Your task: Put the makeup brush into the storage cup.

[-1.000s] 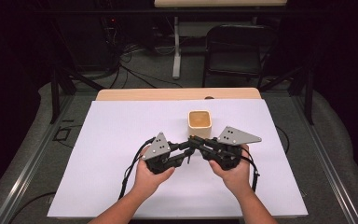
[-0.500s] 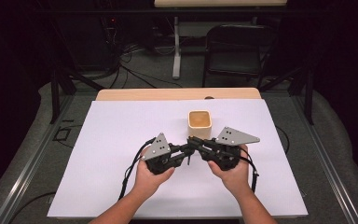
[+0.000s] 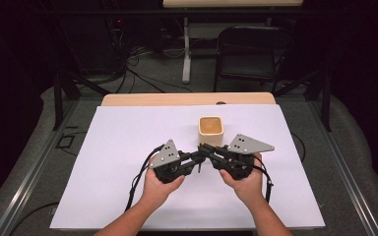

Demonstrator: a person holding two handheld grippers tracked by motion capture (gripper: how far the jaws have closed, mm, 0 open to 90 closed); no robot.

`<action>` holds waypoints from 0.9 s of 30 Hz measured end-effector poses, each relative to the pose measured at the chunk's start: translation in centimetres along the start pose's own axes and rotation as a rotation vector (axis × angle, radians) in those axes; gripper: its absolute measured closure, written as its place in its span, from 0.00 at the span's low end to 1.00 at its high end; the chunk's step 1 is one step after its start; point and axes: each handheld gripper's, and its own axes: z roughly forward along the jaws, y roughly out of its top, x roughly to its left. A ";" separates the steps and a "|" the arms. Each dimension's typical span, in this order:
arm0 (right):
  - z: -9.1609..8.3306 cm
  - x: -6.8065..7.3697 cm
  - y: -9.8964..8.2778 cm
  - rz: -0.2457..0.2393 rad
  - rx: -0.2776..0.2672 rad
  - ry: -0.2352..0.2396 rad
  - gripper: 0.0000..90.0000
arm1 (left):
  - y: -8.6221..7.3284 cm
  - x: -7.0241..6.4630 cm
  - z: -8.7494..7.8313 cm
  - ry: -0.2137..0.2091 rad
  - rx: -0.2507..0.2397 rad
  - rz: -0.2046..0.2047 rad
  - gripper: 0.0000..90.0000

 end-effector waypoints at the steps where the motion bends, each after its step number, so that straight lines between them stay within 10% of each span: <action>1: 0.0 0.0 0.0 0.001 0.001 -0.001 0.93 | 0.0 0.0 0.0 0.000 -0.001 0.000 0.92; 27: -2.3 -0.8 0.0 0.005 -0.053 -0.038 0.53 | 0.5 1.5 -0.2 0.041 -0.038 -0.031 0.92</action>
